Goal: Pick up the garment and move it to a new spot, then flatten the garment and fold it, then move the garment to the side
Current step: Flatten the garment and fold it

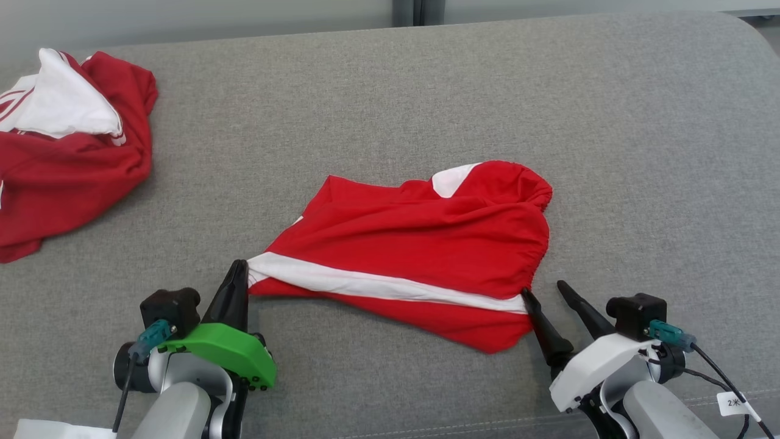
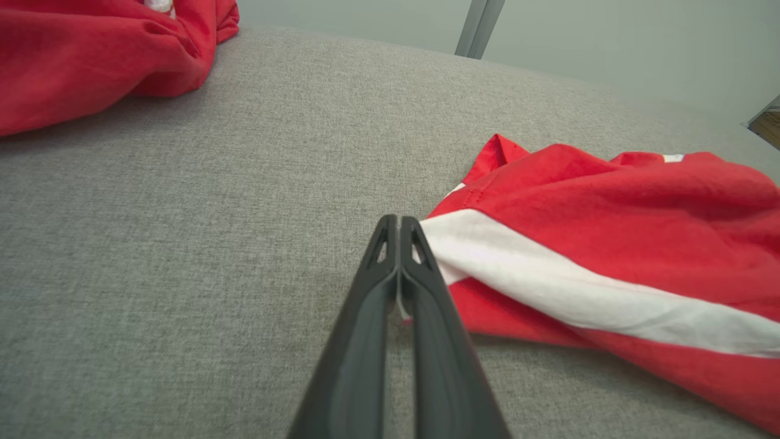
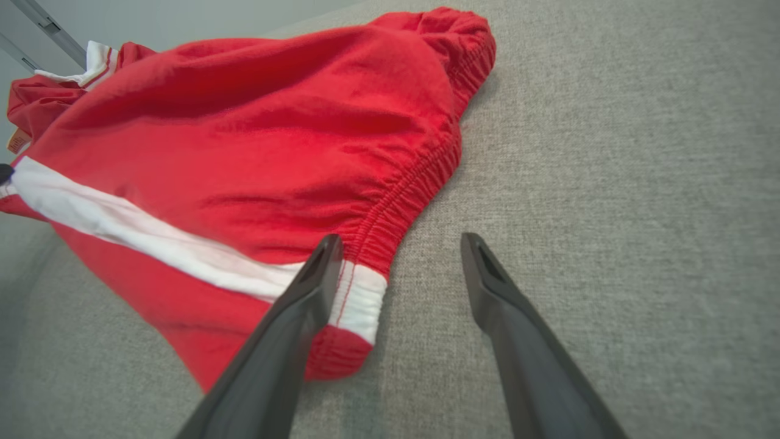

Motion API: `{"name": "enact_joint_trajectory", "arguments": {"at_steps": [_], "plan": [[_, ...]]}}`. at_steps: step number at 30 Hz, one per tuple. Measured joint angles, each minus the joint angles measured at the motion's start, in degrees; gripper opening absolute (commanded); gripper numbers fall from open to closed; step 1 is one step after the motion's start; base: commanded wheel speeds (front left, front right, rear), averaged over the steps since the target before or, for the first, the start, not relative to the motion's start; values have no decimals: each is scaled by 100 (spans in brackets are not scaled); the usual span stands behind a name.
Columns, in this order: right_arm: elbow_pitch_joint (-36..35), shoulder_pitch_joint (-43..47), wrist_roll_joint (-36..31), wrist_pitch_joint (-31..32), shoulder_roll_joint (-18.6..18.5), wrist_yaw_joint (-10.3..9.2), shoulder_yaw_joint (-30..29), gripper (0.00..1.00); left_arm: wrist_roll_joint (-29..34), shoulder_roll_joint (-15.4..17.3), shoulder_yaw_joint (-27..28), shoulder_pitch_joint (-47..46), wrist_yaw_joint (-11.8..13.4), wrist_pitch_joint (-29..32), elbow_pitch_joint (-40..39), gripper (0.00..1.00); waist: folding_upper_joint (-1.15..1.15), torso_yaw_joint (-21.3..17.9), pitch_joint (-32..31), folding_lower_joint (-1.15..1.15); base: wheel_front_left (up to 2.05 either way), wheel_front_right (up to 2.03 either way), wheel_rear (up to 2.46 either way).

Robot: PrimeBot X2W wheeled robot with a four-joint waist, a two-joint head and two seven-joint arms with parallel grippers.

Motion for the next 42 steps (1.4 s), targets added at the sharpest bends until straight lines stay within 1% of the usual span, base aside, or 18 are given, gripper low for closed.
{"name": "enact_joint_trajectory", "arguments": {"at_steps": [11,18,24,28,30,34,35,36,37,38,39,40,41,42], "plan": [[276,-219,38,60,1,51,279,100,145,-73,63,23,0,14,-104,0,0,94,85,0,0,0,0],[271,-240,38,59,-92,52,449,100,207,-120,-4,23,1,19,-167,0,0,104,74,0,0,0,0],[269,-230,38,83,-108,52,709,96,214,-123,1,26,9,53,-230,0,0,66,50,0,0,0,0],[231,-207,38,85,-143,52,853,96,259,-136,1,53,10,75,-254,0,0,45,34,0,0,0,0],[186,-152,56,85,-186,52,892,96,259,-144,1,63,22,76,-267,0,0,40,25,0,0,0,0],[159,-93,119,86,-254,59,924,94,264,-149,29,76,23,92,-274,0,0,25,7,0,0,0,0],[157,-92,192,87,-254,59,951,90,266,-152,62,79,23,92,-277,0,0,13,-3,0,0,0,0],[157,-91,218,92,-254,59,965,73,266,-152,79,80,23,92,-278,0,0,6,-8,0,0,0,0],[158,-90,243,93,-253,59,981,65,267,-153,92,80,23,93,-279,0,0,-1,-13,0,0,0,0],[157,-90,254,113,-253,59,1003,45,267,-153,99,81,23,93,-280,0,0,-8,-17,0,0,0,0],[151,-90,266,136,-253,59,1039,42,267,-153,100,83,23,96,-281,0,0,-14,-22,0,0,0,0],[140,-90,289,137,-253,59,1085,35,268,-155,100,84,23,110,-282,0,0,-20,-27,0,0,0,0],[119,-90,290,137,-248,59,1111,31,276,-157,101,86,23,135,-283,0,0,-24,-32,0,0,0,0],[97,-90,290,136,-252,59,1111,23,294,-160,102,88,23,137,-283,0,0,-27,-37,0,0,0,0]]}}
